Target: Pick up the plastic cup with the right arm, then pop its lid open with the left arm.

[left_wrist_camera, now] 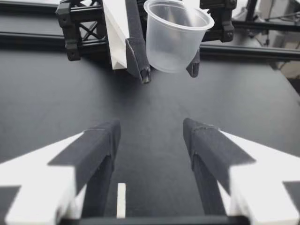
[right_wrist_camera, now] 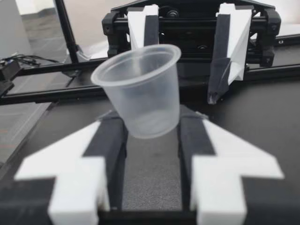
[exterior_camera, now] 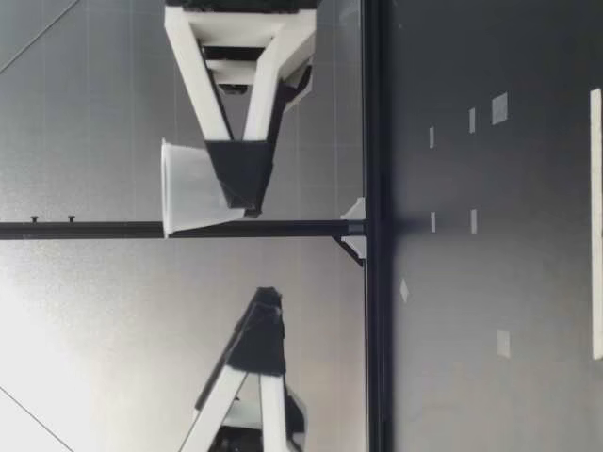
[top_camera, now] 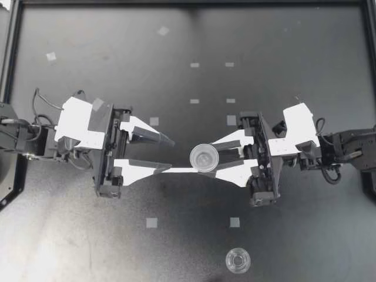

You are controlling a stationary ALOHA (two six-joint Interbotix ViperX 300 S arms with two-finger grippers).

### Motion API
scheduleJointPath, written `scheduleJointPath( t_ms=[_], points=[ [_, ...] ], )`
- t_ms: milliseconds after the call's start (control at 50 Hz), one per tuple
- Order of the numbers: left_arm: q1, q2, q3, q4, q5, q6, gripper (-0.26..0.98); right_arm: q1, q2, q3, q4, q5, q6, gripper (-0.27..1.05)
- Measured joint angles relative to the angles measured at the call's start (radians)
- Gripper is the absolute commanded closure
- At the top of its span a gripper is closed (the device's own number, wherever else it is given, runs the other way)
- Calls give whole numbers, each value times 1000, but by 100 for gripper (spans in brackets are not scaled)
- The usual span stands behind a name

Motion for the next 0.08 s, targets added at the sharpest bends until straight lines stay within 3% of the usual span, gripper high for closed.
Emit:
scheduleJointPath(
  t_ms=[80],
  points=[
    [0, 2, 0, 2, 2, 0, 21, 0, 0, -2, 0, 0, 0, 47]
  ],
)
